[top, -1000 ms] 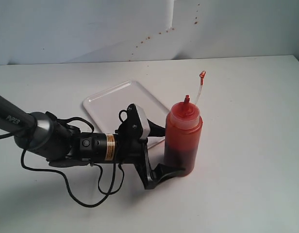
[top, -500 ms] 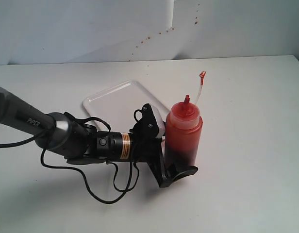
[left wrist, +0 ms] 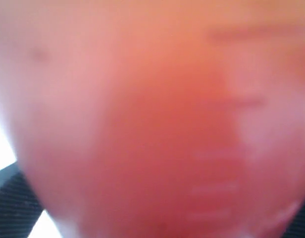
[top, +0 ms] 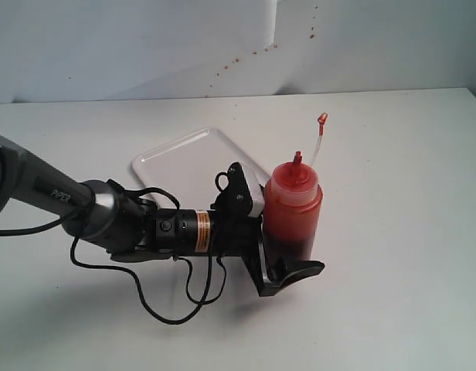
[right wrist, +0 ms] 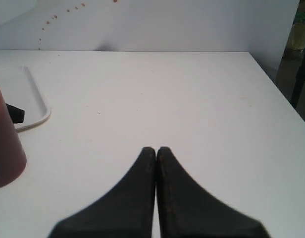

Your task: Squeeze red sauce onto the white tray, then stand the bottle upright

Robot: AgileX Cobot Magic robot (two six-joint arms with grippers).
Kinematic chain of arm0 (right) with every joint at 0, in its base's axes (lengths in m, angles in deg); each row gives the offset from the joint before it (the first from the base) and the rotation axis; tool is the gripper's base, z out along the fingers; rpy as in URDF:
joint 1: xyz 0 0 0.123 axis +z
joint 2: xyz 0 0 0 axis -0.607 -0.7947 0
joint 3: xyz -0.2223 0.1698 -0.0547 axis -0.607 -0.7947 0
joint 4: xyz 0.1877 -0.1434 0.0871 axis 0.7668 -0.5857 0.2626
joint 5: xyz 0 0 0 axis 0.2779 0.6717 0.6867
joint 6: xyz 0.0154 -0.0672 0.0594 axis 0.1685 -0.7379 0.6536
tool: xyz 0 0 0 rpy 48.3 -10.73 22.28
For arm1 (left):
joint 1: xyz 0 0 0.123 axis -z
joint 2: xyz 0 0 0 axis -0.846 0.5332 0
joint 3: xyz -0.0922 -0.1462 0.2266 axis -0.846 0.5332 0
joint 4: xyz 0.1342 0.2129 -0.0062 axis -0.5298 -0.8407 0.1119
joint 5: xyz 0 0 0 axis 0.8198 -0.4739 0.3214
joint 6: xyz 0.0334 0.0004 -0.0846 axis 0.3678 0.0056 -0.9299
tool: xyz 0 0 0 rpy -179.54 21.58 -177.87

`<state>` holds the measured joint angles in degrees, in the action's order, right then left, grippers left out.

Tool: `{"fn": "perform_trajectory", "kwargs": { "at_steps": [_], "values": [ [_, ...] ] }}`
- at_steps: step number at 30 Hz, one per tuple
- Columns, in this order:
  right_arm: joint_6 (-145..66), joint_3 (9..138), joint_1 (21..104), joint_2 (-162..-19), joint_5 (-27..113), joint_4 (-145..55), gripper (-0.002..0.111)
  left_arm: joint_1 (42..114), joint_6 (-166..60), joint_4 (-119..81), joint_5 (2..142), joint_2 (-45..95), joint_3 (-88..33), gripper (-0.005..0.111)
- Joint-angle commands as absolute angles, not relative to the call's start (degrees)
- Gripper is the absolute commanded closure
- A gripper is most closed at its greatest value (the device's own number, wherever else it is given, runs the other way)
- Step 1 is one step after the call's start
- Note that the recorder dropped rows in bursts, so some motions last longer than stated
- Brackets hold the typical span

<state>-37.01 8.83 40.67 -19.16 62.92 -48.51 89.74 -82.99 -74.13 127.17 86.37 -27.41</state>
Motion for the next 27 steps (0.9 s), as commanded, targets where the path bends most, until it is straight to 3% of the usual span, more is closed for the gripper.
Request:
{"fn": "perform_trajectory", "kwargs": {
  "at_steps": [1, 4, 13, 27],
  "values": [
    [-37.2, 8.6, 40.9, -18.9, 62.7, -48.1, 0.108, 90.3, -83.9, -73.4, 124.6, 86.4, -27.7, 0.003],
    [-37.2, 8.6, 40.9, -18.9, 62.7, -48.1, 0.108, 90.7, -82.7, -74.0, 123.4, 86.4, -27.7, 0.015],
    [-37.1, 8.6, 40.9, -18.9, 62.7, -48.1, 0.108, 90.7, -81.8, -76.6, 123.4, 86.4, -27.9, 0.107],
    [-37.2, 8.6, 40.9, -18.9, 62.7, -48.1, 0.108, 90.3, -85.1, -76.8, 123.8, 83.4, -27.9, 0.106]
  ]
}}
